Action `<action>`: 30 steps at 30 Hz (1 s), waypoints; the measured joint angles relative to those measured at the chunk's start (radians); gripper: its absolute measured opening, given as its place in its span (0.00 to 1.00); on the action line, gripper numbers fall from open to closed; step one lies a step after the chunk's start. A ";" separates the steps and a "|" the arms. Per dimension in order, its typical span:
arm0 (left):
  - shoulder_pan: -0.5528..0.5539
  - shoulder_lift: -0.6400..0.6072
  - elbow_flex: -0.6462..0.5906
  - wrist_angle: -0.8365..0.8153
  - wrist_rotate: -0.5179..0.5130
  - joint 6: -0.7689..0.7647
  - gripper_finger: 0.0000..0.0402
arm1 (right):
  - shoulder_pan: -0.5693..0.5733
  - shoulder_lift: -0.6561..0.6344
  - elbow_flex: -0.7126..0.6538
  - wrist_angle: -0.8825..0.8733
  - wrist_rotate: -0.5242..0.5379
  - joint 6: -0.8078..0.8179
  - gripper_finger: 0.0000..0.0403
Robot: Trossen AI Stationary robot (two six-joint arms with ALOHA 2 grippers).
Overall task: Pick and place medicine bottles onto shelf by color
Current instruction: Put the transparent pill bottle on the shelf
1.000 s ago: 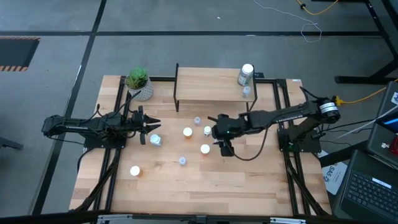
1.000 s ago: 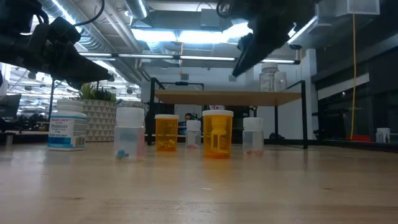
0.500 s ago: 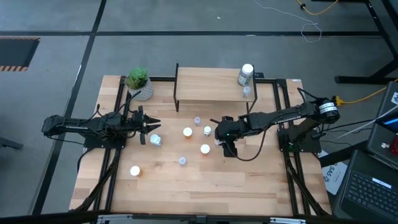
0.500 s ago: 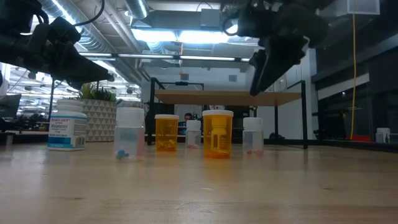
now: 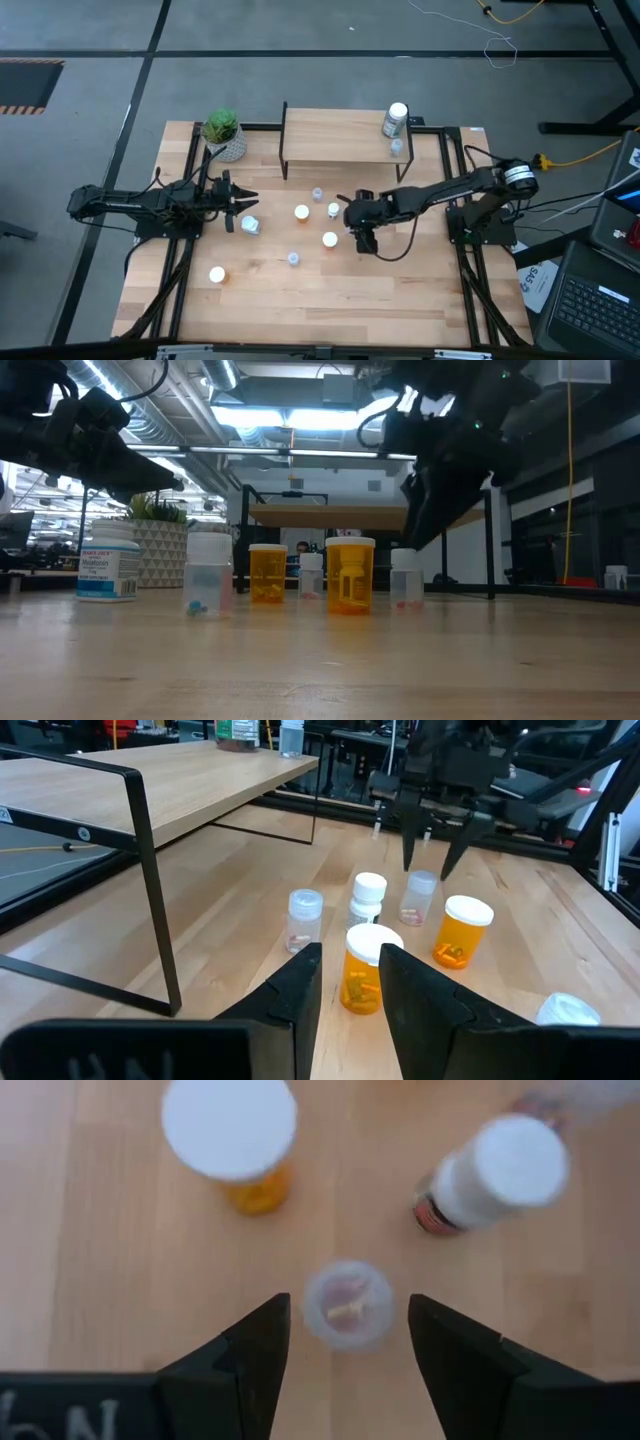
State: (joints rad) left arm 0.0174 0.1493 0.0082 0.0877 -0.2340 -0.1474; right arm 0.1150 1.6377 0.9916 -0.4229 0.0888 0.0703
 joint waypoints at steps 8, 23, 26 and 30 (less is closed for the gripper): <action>0.000 0.000 0.000 -0.005 0.000 0.000 0.25 | 0.000 0.073 0.000 0.019 0.021 0.005 0.51; 0.000 0.000 0.000 -0.009 0.000 0.000 0.25 | 0.000 0.051 0.005 0.011 0.024 0.066 0.35; 0.000 0.000 0.000 -0.010 0.000 0.000 0.25 | -0.003 0.036 0.036 -0.006 0.024 0.074 0.35; 0.000 0.000 0.000 -0.029 0.000 0.000 0.25 | -0.022 0.009 0.126 -0.114 0.024 0.055 0.35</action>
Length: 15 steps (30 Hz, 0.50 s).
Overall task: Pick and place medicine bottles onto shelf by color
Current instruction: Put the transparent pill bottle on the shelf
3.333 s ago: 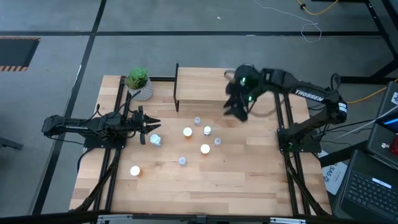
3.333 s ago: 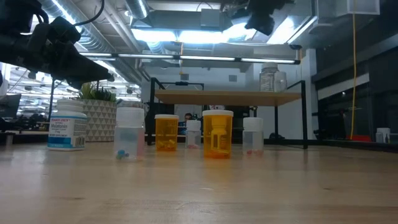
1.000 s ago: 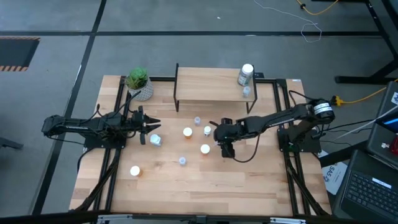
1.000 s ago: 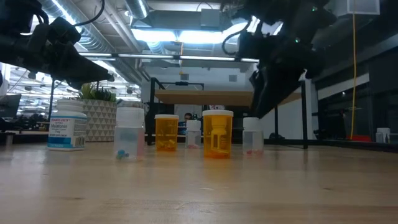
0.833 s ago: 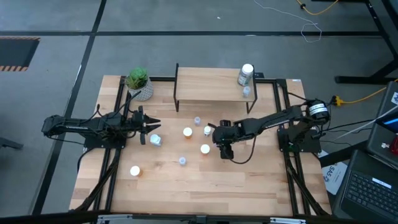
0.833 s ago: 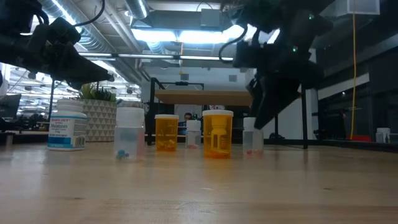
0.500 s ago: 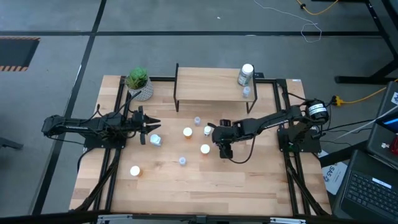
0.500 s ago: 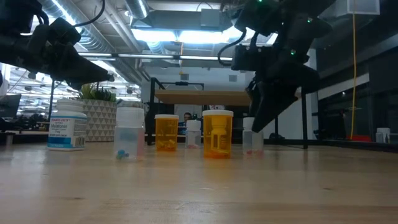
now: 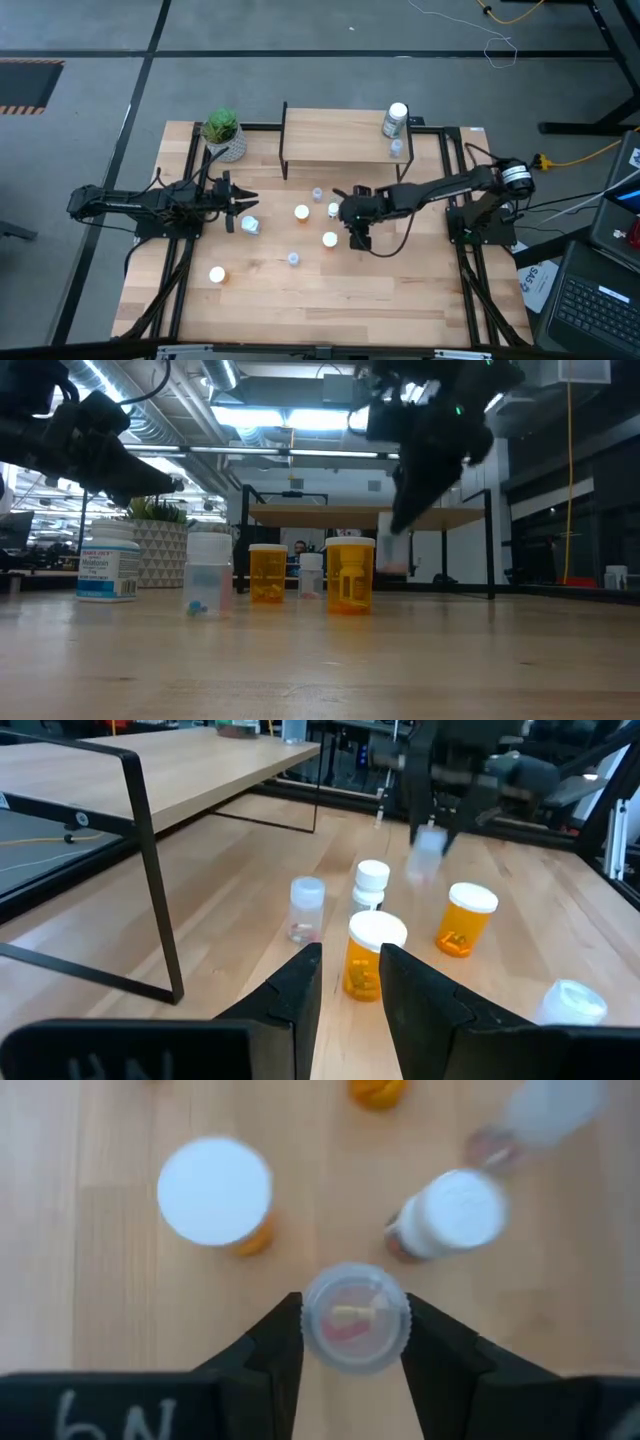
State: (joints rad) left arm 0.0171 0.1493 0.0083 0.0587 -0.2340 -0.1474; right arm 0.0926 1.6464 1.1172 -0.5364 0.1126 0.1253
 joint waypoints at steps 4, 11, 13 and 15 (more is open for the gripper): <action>0.000 0.000 0.000 -0.003 0.000 0.000 0.25 | -0.041 -0.028 0.143 -0.140 0.072 -0.044 0.35; 0.000 0.000 0.000 -0.004 0.000 0.000 0.25 | -0.161 -0.040 0.417 -0.275 0.252 -0.230 0.35; 0.000 0.000 0.000 -0.003 0.000 0.000 0.25 | -0.222 -0.040 0.478 -0.274 0.246 -0.268 0.35; 0.000 0.000 0.000 -0.004 0.000 0.000 0.25 | -0.295 -0.040 0.520 -0.278 0.221 -0.279 0.35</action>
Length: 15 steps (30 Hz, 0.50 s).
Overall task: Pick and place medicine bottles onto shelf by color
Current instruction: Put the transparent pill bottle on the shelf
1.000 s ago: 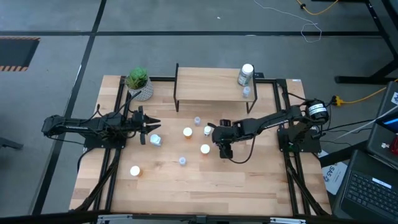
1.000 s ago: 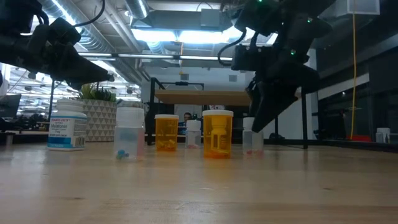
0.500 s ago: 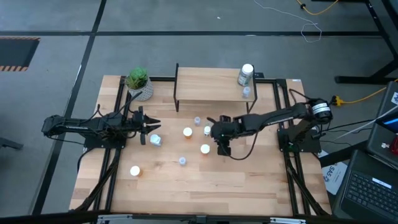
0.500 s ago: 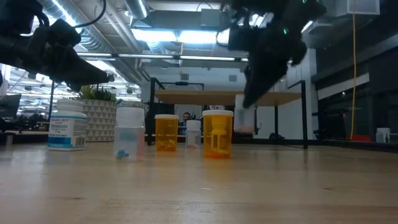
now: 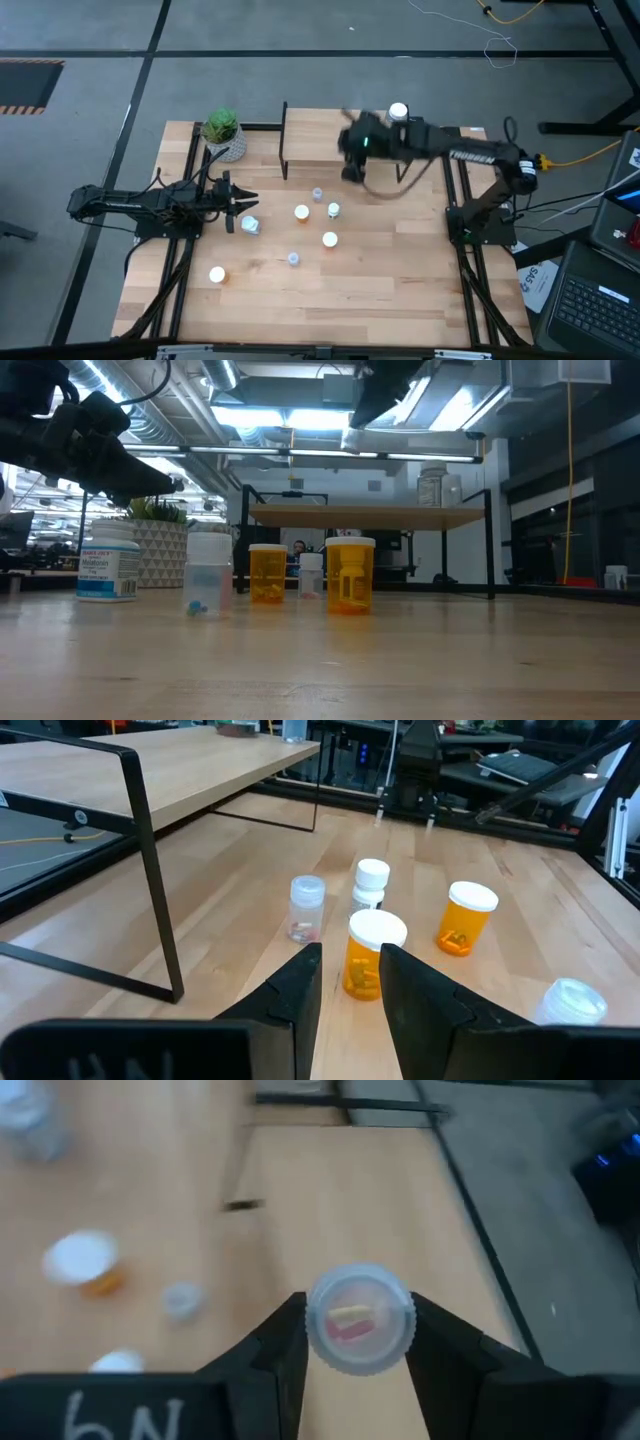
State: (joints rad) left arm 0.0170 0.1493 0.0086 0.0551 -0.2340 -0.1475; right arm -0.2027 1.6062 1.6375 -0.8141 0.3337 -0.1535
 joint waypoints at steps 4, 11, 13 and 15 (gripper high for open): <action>0.000 0.000 0.000 0.000 0.000 0.000 0.25 | -0.166 0.002 0.024 -0.003 -0.059 0.019 0.35; 0.000 0.000 0.000 0.000 0.000 0.000 0.25 | -0.363 0.091 0.024 -0.028 -0.248 0.012 0.35; 0.000 0.000 0.000 0.000 0.000 0.000 0.25 | -0.389 0.112 0.024 -0.027 -0.296 0.002 0.35; 0.000 0.000 0.000 0.000 0.000 0.000 0.25 | -0.404 0.132 0.024 -0.027 -0.309 -0.010 0.35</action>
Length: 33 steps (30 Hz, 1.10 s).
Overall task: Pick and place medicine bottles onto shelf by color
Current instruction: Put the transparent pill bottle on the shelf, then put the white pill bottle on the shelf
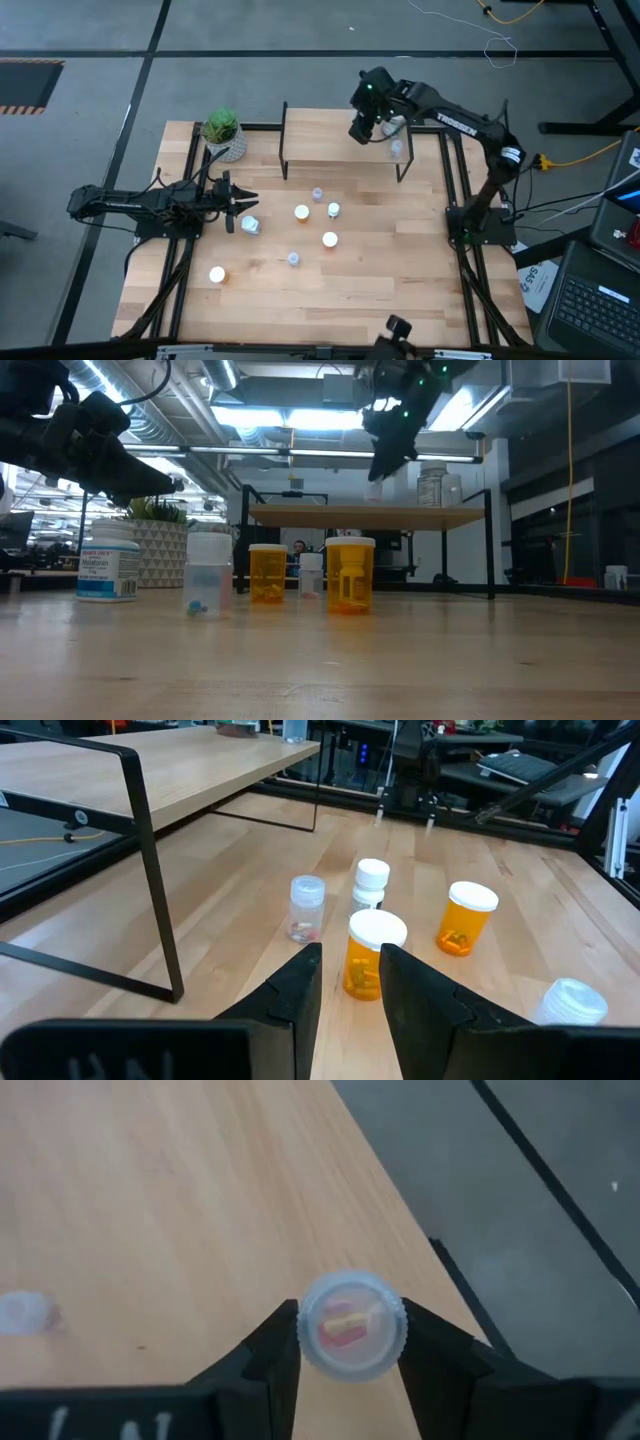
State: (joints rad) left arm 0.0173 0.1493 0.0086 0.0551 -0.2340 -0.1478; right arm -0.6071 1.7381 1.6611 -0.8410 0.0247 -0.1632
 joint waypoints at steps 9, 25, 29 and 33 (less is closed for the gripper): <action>0.000 0.000 0.000 0.000 0.000 0.000 0.25 | -0.037 0.039 -0.002 -0.009 -0.001 -0.001 0.35; 0.000 0.000 0.000 -0.001 0.000 0.000 0.25 | -0.033 0.036 0.086 -0.009 -0.005 0.004 0.68; 0.000 0.000 0.000 -0.001 0.000 0.000 0.25 | 0.005 0.035 0.207 -0.033 -0.173 0.007 0.65; 0.000 0.000 0.000 -0.002 0.000 0.000 0.25 | 0.087 0.033 0.284 -0.089 -0.507 0.004 0.63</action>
State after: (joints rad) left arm 0.0174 0.1493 0.0086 0.0532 -0.2343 -0.1478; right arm -0.5201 1.7710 1.9453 -0.9297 -0.4820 -0.1593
